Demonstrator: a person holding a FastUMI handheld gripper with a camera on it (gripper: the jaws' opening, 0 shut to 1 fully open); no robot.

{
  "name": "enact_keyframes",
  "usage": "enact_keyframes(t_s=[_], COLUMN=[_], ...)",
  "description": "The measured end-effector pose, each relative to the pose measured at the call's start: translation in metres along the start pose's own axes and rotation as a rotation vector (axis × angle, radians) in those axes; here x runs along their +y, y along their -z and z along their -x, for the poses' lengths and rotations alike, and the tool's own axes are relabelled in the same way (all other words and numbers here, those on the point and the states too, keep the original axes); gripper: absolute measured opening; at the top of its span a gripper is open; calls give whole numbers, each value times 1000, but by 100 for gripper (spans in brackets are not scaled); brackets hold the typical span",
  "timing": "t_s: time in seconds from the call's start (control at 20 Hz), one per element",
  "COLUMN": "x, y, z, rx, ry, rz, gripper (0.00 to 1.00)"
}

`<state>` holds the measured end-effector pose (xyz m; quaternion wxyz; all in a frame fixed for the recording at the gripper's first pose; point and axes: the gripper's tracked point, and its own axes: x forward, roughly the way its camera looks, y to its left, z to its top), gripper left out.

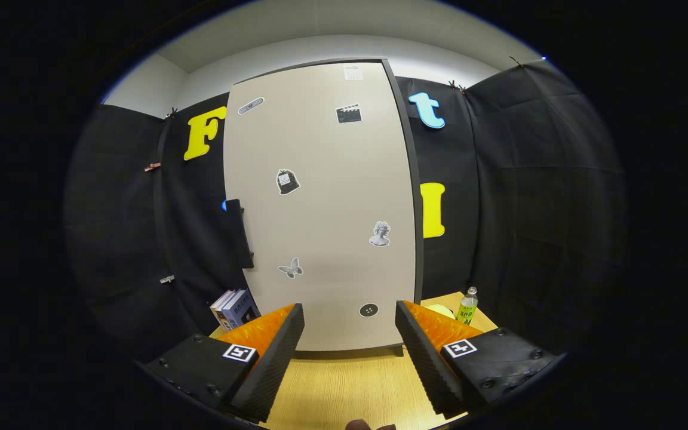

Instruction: Open the shoe cabinet door, grab the shoes and put them into the shoe cabinet, then close the shoe cabinet door.

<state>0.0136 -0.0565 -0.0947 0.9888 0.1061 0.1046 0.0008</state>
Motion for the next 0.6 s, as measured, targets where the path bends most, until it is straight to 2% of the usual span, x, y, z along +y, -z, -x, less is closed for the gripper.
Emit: enact_keyframes(t_s=[0.6], x=[-7], y=[-1], z=[2], rx=[-9], ry=[15], rz=[-14], gripper=[98])
